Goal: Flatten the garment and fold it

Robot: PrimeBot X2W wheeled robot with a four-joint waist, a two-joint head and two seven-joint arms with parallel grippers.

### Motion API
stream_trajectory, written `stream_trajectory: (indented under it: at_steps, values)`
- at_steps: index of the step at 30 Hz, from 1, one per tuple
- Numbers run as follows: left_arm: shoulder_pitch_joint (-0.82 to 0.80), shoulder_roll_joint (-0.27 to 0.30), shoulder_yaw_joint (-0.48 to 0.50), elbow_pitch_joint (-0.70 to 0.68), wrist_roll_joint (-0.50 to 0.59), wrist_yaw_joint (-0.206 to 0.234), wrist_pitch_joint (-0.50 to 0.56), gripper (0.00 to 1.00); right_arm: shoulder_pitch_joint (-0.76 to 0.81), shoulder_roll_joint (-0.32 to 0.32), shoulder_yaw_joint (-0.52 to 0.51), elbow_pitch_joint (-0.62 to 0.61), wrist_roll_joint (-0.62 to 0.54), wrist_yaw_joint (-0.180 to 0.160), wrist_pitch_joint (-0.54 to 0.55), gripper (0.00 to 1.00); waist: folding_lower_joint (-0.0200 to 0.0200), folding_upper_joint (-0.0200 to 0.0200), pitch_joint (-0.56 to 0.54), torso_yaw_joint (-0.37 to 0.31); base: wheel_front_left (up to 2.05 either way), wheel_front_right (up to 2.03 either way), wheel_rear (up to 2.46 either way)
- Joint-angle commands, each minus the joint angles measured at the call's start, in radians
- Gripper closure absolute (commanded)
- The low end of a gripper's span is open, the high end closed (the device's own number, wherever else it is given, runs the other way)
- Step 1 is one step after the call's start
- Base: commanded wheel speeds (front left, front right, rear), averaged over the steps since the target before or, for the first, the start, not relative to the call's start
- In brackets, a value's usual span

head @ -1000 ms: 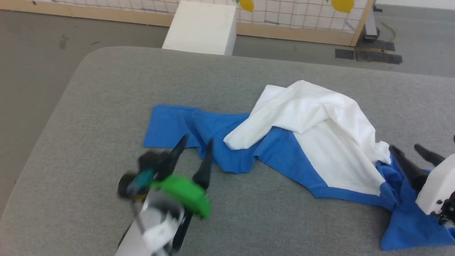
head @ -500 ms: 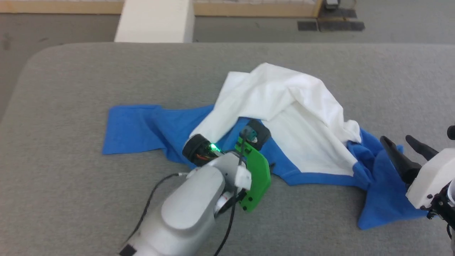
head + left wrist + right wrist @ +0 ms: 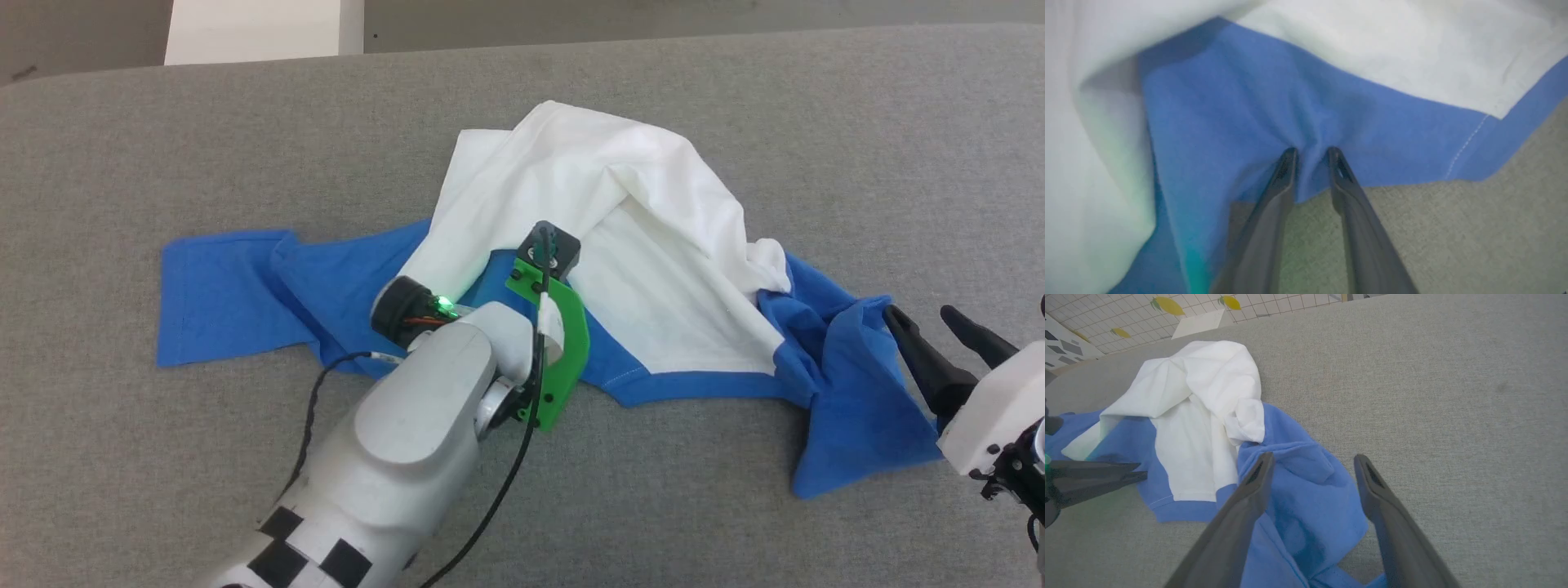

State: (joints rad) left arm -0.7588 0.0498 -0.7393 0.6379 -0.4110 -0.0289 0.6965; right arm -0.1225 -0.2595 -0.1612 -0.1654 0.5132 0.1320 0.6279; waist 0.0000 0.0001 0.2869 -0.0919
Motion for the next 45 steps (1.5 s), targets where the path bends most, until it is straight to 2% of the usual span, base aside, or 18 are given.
stream_trajectory:
  at_steps: [1, 11, 14, 22, 27, 28, 29, 33, 36, 41, 45]
  values:
    - [0.061, 0.005, -0.016, 0.040, -0.026, -0.010, 0.038, 1.00, -0.013, 0.005, -0.002, 0.007, 0.003, -0.001, -0.010, 0.00, 0.0000, -0.0001, -0.004, 0.011, 0.00, 0.00, 0.00]
    - [0.098, 0.006, 0.065, -0.042, -0.141, 0.019, -0.002, 1.00, 0.012, 0.011, 0.004, 0.039, -0.009, -0.001, -0.023, 0.00, 0.0000, -0.0001, -0.070, 0.114, 0.00, 0.00, 0.00]
    - [0.132, 0.035, 0.103, -0.085, -0.171, 0.038, -0.010, 1.00, 0.028, 0.015, 0.008, 0.051, -0.012, -0.001, -0.023, 0.00, 0.0000, -0.0001, -0.099, 0.152, 0.00, 0.00, 0.00]
    - [0.306, 0.152, 0.196, -0.255, -0.234, 0.137, 0.011, 1.00, 0.074, 0.029, 0.039, 0.067, -0.015, -0.001, 0.003, 0.00, 0.0000, -0.0001, -0.159, 0.237, 0.00, 0.00, 0.00]
    - [0.409, 0.170, 0.216, -0.338, -0.271, 0.172, 0.025, 1.00, 0.079, 0.028, 0.052, 0.076, -0.015, -0.001, 0.009, 0.00, 0.0000, -0.0001, -0.174, 0.258, 0.00, 0.00, 0.00]
    - [0.421, 0.168, 0.225, -0.357, -0.278, 0.173, 0.009, 0.75, 0.080, 0.027, 0.056, 0.078, -0.016, -0.001, 0.011, 0.00, 0.0000, -0.0001, -0.179, 0.260, 0.00, 0.00, 0.00]
    - [0.431, 0.162, 0.237, -0.375, -0.293, 0.170, -0.007, 0.00, 0.079, 0.028, 0.058, 0.079, -0.016, -0.001, 0.011, 0.00, 0.0000, -0.0001, -0.181, 0.261, 0.00, 0.00, 0.00]
    - [0.461, 0.146, 0.304, -0.463, -0.350, 0.149, -0.094, 0.00, 0.079, 0.031, 0.064, 0.079, -0.016, -0.001, 0.015, 0.00, 0.0000, -0.0001, -0.194, 0.262, 0.00, 0.00, 0.00]
    - [0.488, 0.155, 0.375, -0.550, -0.377, 0.115, -0.211, 0.00, 0.074, 0.032, 0.070, 0.081, -0.016, -0.001, 0.013, 0.00, 0.0000, -0.0001, -0.201, 0.253, 0.00, 0.00, 0.00]
    - [0.553, 0.204, 0.442, -0.624, -0.274, 0.099, -0.466, 0.00, 0.073, 0.032, 0.075, 0.077, -0.017, -0.001, -0.002, 0.00, 0.0000, -0.0001, -0.197, 0.249, 0.00, 0.00, 0.00]
    - [0.626, 0.219, 0.457, -0.622, -0.171, 0.115, -0.665, 0.00, 0.103, 0.024, 0.087, 0.062, -0.034, -0.001, -0.008, 0.00, 0.0000, -0.0001, -0.192, 0.249, 0.00, 0.00, 0.00]
